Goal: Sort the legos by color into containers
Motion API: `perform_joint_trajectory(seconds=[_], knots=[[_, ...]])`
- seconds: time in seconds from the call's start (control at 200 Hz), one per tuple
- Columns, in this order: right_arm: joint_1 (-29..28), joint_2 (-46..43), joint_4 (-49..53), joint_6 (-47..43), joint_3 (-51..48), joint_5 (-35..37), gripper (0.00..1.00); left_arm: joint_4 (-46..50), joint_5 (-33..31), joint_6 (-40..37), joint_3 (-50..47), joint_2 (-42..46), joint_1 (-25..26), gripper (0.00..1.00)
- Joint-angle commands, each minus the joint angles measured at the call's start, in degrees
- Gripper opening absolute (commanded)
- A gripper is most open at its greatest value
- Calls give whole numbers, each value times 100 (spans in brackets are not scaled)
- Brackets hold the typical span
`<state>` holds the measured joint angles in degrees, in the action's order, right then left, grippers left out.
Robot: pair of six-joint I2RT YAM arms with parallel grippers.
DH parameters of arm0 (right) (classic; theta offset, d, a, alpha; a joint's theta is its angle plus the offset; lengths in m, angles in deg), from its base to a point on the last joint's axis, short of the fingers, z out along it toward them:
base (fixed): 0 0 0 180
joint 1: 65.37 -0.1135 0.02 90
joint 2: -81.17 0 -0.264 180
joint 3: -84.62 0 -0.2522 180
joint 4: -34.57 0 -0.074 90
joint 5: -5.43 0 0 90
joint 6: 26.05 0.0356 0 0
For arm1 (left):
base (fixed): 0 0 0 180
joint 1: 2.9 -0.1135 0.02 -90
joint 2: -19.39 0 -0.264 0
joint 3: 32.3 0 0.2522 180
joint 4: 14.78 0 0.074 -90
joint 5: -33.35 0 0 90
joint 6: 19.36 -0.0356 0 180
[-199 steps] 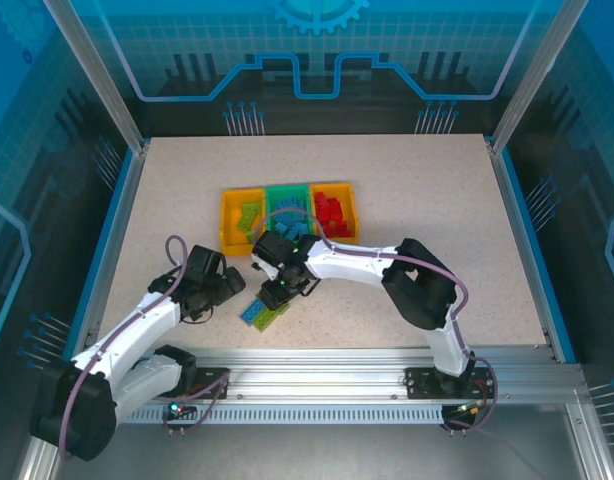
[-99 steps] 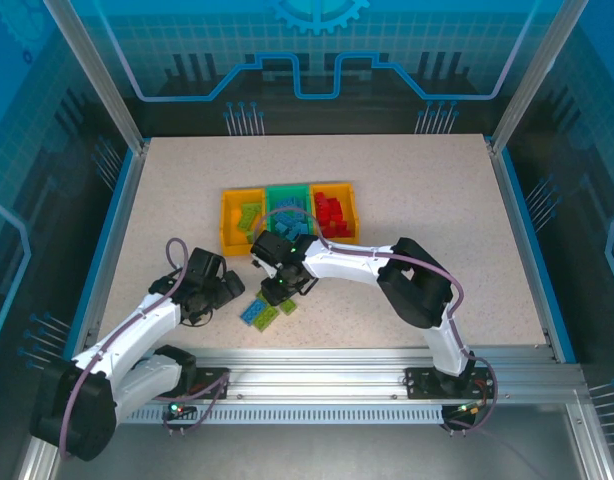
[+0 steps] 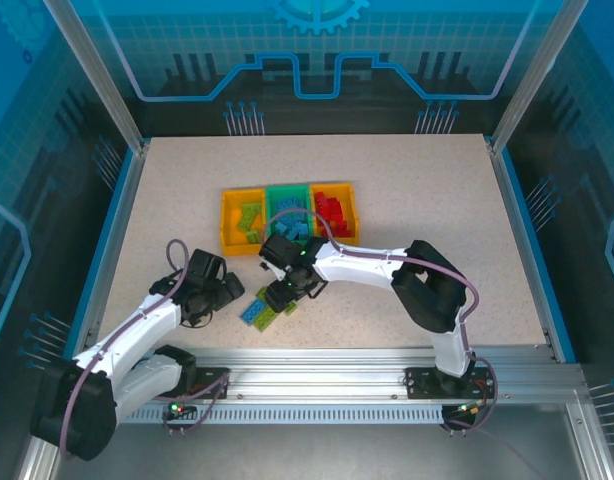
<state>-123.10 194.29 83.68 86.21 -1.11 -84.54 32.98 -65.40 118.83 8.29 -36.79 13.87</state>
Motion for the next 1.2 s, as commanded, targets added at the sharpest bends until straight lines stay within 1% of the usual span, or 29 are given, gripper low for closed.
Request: perform_joint_trajectory(seconds=[0.0,0.3,0.59,0.675,0.75,0.905,1.055,1.196], knots=[[-60,-145,34,-49,-184,8,67,-1,-12,156,-108,15,43,99],[-170,-155,42,-120,-241,-86,65,-42,-1,190,-169,20,41,99],[-252,-30,158,-248,-188,32,62,-60,1,200,-202,23,45,99],[-277,41,262,-299,-109,139,58,-69,6,208,-211,23,45,99],[-289,104,352,-327,-50,251,56,-69,8,209,-211,29,45,99],[-293,187,559,-372,39,535,50,-73,6,220,-212,44,45,99],[-291,151,580,-387,70,560,46,-80,1,219,-213,39,45,99],[-291,2,491,-336,112,529,39,-64,13,218,-221,46,43,99]])
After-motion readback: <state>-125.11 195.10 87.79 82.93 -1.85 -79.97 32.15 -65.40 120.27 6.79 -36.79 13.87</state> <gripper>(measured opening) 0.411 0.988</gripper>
